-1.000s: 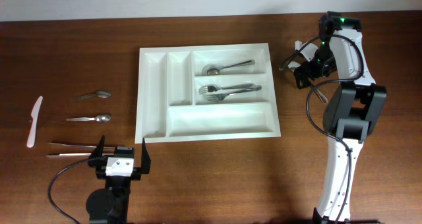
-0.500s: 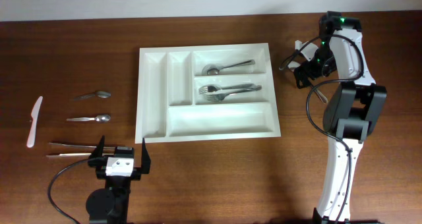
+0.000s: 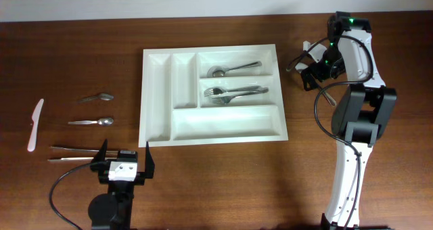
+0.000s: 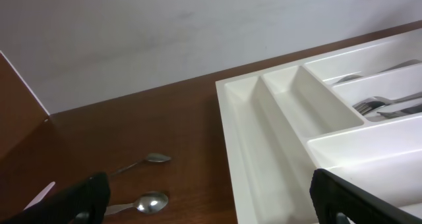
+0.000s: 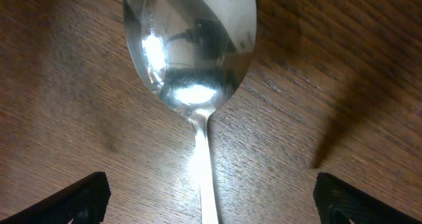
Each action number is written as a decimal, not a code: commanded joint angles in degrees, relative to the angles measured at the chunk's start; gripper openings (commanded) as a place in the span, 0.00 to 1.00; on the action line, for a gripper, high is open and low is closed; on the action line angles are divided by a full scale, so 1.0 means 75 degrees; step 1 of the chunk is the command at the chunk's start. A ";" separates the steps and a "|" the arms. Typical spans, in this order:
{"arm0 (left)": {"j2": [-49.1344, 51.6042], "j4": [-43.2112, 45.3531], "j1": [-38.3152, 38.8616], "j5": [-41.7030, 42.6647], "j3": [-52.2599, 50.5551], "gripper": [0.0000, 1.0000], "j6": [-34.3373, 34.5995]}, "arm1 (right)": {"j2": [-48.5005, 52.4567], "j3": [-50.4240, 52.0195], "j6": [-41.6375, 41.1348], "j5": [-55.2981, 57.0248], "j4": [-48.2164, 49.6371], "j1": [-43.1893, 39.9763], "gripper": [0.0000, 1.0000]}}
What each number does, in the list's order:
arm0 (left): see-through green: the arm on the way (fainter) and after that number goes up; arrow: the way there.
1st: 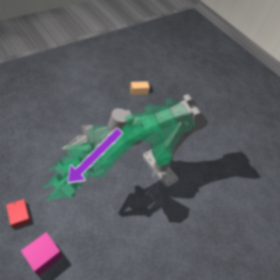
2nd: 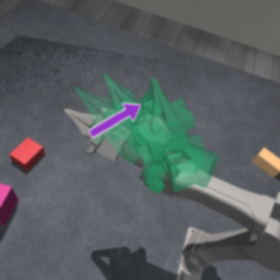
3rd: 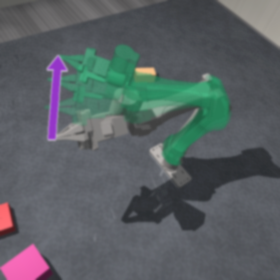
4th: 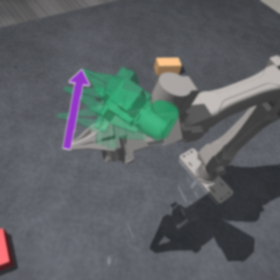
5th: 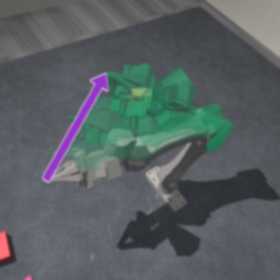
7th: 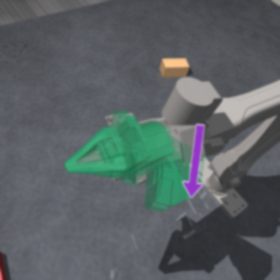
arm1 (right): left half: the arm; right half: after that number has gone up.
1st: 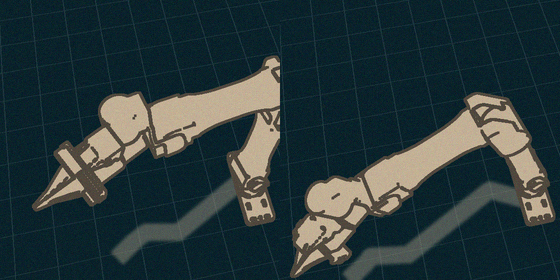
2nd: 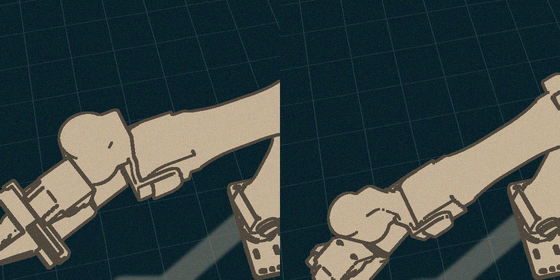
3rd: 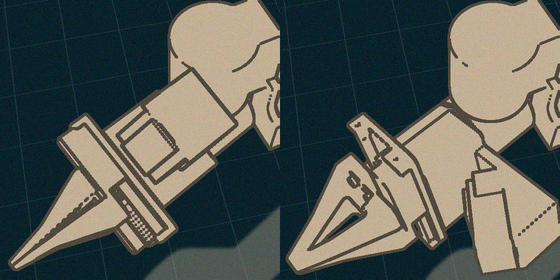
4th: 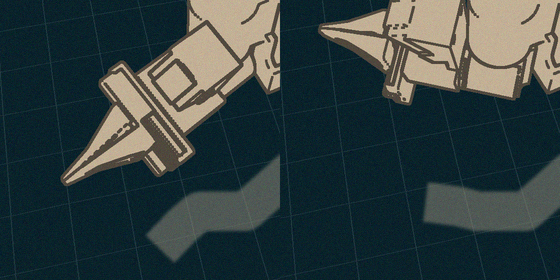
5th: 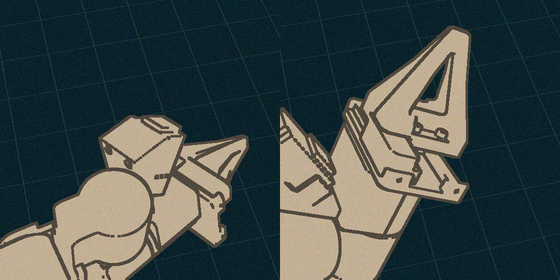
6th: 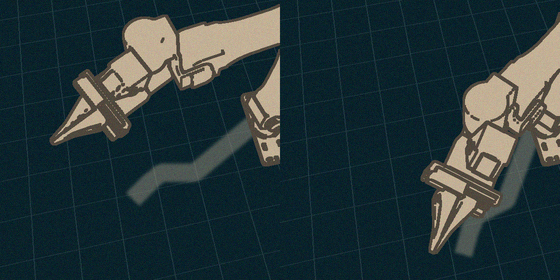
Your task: Pack container
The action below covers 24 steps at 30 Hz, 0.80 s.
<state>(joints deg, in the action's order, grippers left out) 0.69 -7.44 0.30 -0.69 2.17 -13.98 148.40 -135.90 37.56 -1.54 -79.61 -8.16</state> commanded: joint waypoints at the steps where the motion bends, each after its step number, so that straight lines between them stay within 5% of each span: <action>1: -0.0032 0.0023 -0.0026 -0.0026 -0.0050 0.99 -0.0090 | 0.0023 0.0070 -0.0073 -0.0137 0.0006 -0.0009 1.00; 24: -0.0032 0.0023 -0.0026 -0.0026 -0.0050 0.99 -0.0093 | 0.0023 0.0982 -0.0070 -0.0099 0.0233 -0.0015 1.00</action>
<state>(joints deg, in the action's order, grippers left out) 0.69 -7.44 0.30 -0.69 2.17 -13.98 147.15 -131.17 37.52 -1.28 -77.23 -8.16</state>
